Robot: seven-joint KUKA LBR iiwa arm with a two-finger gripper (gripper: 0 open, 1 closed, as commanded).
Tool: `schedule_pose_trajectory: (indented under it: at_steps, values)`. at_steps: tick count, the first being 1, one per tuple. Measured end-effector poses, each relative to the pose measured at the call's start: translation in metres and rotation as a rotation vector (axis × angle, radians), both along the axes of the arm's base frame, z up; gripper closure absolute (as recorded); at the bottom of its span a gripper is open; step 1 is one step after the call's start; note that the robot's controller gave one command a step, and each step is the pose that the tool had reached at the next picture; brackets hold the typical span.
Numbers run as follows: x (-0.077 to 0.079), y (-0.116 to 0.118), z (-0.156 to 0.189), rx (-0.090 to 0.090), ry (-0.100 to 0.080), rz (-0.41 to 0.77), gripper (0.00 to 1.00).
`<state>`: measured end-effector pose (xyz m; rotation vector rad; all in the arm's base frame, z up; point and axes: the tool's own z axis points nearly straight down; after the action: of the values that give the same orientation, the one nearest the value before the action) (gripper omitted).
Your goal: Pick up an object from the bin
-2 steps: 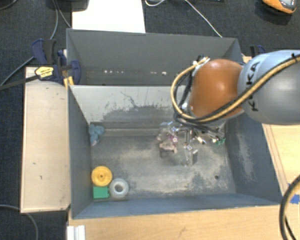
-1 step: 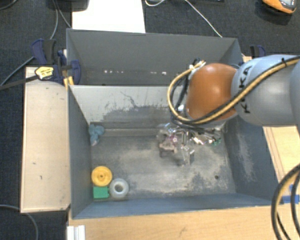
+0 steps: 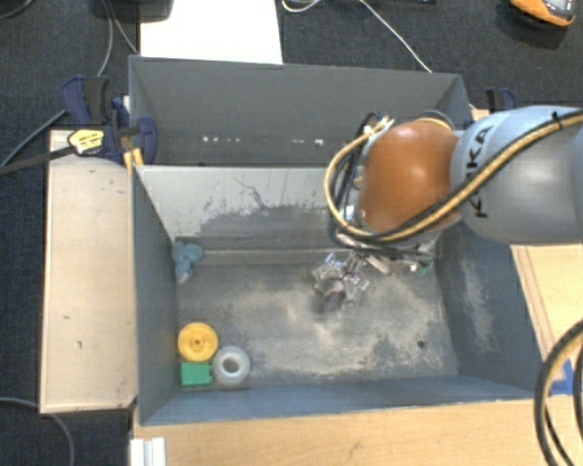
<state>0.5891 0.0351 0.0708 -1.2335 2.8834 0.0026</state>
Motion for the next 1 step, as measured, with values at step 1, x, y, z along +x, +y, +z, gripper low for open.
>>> schedule_pose_trajectory:
  at_steps: [1]
  values:
    - [0.0,0.0,0.0,0.0,0.0,-0.001,1.0]
